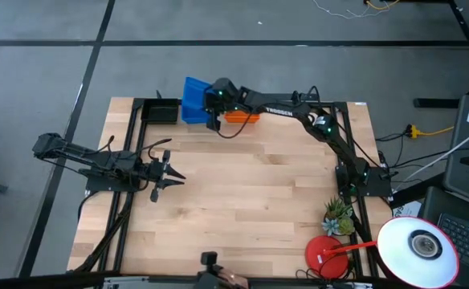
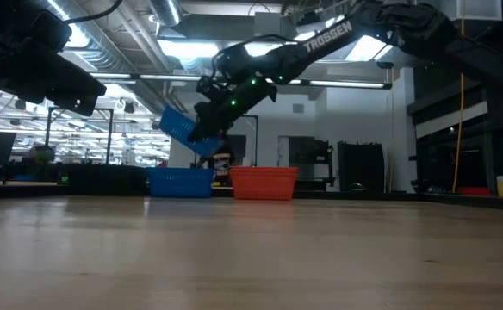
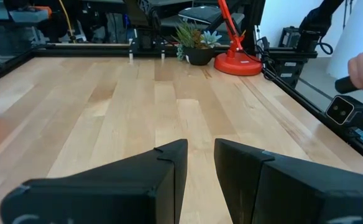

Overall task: Stack baskets by color
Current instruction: Stack the bottom blue bin on the top blue bin

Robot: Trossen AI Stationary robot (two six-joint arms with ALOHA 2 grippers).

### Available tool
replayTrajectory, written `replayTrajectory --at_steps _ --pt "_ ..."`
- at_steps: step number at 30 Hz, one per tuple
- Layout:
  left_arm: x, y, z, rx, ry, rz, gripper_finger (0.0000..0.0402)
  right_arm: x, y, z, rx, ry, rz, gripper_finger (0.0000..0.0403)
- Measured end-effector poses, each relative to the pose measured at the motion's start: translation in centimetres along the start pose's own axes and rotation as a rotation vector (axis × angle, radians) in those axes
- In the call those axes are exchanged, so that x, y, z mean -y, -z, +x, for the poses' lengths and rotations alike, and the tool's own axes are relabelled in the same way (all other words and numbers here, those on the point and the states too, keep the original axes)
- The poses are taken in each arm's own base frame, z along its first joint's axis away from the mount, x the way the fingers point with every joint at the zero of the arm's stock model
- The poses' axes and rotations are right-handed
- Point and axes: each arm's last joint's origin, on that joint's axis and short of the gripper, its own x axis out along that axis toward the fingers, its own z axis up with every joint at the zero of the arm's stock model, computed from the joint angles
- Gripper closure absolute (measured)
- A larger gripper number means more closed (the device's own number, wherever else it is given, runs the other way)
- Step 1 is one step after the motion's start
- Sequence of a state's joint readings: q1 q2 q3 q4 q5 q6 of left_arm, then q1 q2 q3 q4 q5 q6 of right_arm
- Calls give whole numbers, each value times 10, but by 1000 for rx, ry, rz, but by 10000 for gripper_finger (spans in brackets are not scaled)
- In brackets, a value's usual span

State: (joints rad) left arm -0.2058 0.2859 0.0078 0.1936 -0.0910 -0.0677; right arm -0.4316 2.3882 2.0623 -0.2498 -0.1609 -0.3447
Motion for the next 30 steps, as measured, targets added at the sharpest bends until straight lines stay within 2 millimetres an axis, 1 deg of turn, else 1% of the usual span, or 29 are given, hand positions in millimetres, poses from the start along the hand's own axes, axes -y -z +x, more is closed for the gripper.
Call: replayTrajectory --at_steps 4,9,12,15,24,26,30 --pt "0 0 0 0 0 0 329 -2 8 3 -27 9 3 403" --pt "0 0 0 0 0 0 329 -2 8 3 -26 10 2 403" --pt "0 0 0 1 0 0 329 -2 8 3 -32 7 4 396" --pt "0 0 0 1 0 0 329 -3 11 3 -52 -13 -1 378" --pt "0 0 0 1 0 0 329 -3 9 3 -37 -11 -35 299" --pt "0 0 0 1 0 0 329 -2 8 3 -27 -7 -37 290" --pt "0 0 0 1 0 0 329 -1 7 3 -27 41 -49 286"
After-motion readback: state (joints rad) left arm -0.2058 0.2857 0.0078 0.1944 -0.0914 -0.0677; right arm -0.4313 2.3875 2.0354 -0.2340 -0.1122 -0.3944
